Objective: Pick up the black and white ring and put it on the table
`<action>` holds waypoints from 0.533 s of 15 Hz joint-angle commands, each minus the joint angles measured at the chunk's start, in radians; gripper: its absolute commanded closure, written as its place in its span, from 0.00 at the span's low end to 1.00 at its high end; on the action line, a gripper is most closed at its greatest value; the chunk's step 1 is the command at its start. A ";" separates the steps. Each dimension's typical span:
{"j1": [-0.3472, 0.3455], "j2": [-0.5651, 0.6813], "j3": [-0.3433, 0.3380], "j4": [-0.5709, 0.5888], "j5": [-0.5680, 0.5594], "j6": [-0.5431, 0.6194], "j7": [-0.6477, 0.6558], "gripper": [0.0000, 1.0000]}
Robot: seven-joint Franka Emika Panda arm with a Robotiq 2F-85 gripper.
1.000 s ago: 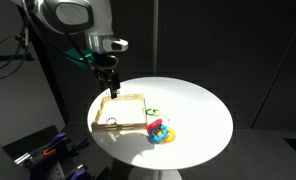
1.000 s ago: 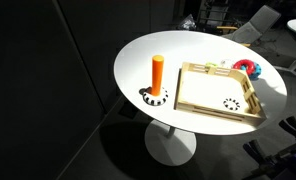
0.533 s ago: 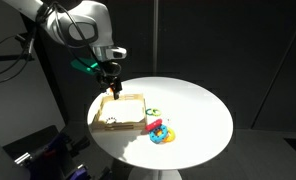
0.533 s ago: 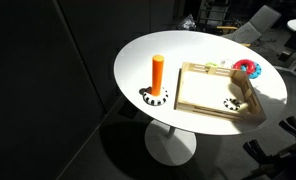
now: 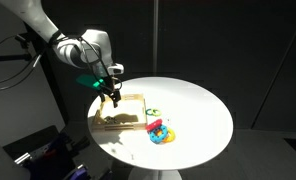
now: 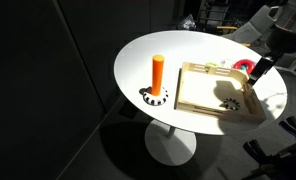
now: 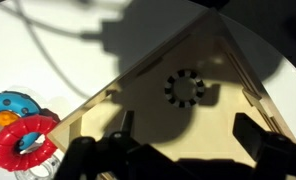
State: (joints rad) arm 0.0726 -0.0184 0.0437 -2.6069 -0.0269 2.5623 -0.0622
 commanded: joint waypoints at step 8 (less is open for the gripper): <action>0.008 0.256 0.055 0.084 0.013 0.166 -0.021 0.00</action>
State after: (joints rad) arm 0.0805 0.1797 0.0845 -2.5604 -0.0247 2.7041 -0.0646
